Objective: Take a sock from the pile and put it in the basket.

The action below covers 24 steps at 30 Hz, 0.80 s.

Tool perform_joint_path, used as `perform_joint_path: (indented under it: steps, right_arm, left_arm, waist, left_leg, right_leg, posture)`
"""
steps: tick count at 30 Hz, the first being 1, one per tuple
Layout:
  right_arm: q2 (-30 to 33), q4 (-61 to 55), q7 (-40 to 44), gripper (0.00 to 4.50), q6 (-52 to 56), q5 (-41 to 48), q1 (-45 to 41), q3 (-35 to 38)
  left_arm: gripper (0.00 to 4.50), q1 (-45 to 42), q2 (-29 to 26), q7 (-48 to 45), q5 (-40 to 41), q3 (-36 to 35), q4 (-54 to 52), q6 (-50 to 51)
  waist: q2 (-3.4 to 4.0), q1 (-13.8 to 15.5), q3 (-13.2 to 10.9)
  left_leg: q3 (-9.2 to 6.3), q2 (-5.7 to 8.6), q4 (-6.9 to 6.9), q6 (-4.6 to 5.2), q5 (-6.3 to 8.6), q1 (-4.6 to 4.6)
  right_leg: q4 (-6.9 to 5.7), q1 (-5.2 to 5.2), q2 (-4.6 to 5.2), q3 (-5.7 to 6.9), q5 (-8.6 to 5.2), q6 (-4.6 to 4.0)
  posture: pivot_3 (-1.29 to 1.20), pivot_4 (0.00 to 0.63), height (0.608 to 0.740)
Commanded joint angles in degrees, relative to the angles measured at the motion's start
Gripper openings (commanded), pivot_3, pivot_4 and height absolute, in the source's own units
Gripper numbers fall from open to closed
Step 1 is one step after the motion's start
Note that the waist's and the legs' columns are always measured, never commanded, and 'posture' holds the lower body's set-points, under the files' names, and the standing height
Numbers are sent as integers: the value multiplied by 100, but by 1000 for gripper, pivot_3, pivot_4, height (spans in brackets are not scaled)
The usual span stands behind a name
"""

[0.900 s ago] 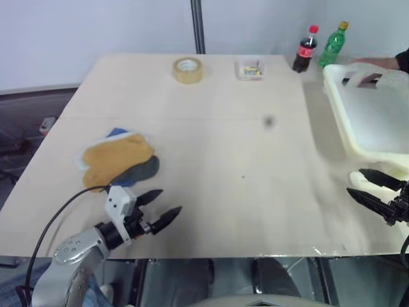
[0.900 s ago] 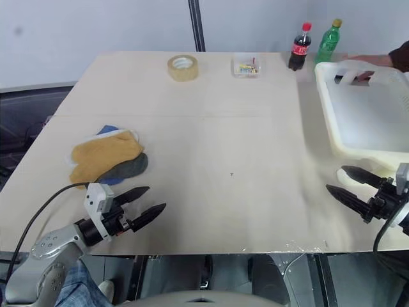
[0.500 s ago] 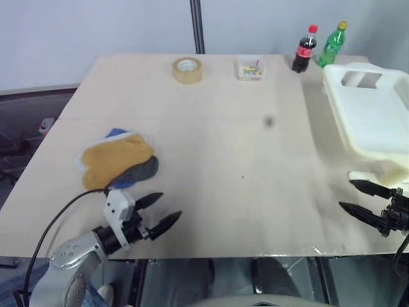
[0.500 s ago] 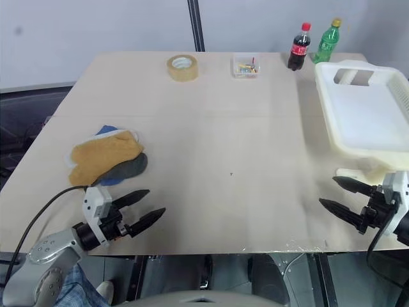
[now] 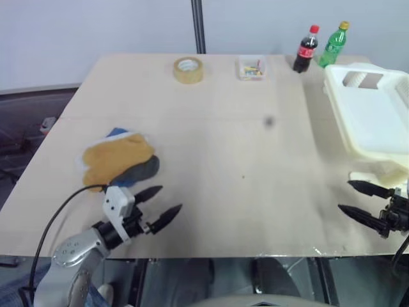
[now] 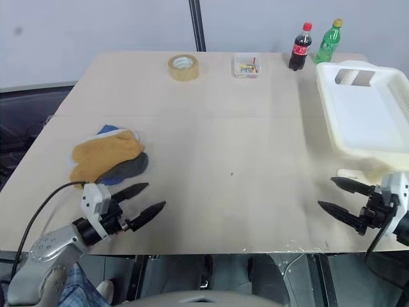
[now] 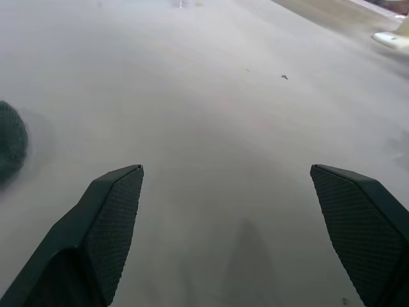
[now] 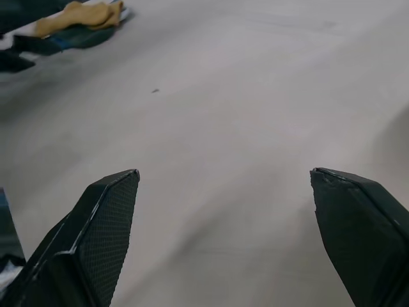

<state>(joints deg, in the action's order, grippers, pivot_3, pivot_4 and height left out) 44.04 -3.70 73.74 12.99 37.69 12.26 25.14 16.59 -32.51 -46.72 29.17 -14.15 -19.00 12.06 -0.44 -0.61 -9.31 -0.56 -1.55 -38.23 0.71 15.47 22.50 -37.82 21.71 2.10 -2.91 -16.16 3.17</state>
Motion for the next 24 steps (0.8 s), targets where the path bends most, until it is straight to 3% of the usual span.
perform_joint_path:
  steps: [1, 6, 9, 13, 22, 23, 24]
  right_arm:
    - [-157, -781, -132, 4432, 358, 617, -89, -11]
    - [-352, -1584, -443, 4432, 726, 1029, -248, -230]
    - [-355, -1918, -553, 4432, 839, 1138, -525, -446]
    - [-332, -2034, -533, 4432, 832, 1091, -694, -610]
    - [-425, -1919, -523, 4432, 625, 888, -645, -712]
    - [-440, -1920, -525, 4500, 609, 867, -621, -719]
    - [-469, -1927, -534, 4500, 575, 835, -583, -732]
  left_arm:
    - [4500, -468, 236, 675, -155, -260, 67, -142]
    - [4500, -1181, 399, 1717, -498, -475, 340, 126]
    - [4500, -1531, 287, 2200, -1122, -358, 681, 118]
    - [4500, -1612, 246, 2410, -1615, -233, 942, 42]
    - [4500, -1700, 211, 2422, -1920, -191, 1098, -28]
    - [3970, -1723, 221, 2446, -1936, -218, 1121, -40]
    - [3719, -1751, 218, 2468, -1974, -238, 1152, -90]
  waist:
    - [1, -1, 0]
    - [-6, -4, -3]
    - [-7, -8, -4]
    - [-15, -3, -7]
    - [-19, 14, -11]
    - [-20, 16, -11]
    - [-19, 15, -11]
  left_leg:
    - [1, 0, 0, 0, 0, 0]
    - [-8, 1, -9, 0, 0, 3]
    - [-8, 5, -8, 0, 0, 4]
    - [-16, 13, -8, 0, 0, 5]
    - [-44, 15, -8, 0, 0, 18]
    - [-45, 15, -8, -1, 0, 18]
    - [-47, 15, -8, -1, 0, 18]
  right_leg:
    - [-1, 0, 0, -1, 0, 0]
    - [-9, -1, -2, 4, 3, 6]
    - [-8, 0, -1, 3, 4, 6]
    - [-9, 0, -3, 10, 4, 7]
    - [-10, 0, 13, 36, 4, 5]
    - [-11, 0, 13, 37, 4, 5]
    - [-11, -1, 13, 38, 4, 5]
  posture:
    - [0, 150, 740]
    - [0, 150, 740]
    - [0, 150, 740]
    - [0, 150, 740]
    - [0, 150, 740]
    - [0, 150, 740]
    - [0, 150, 740]
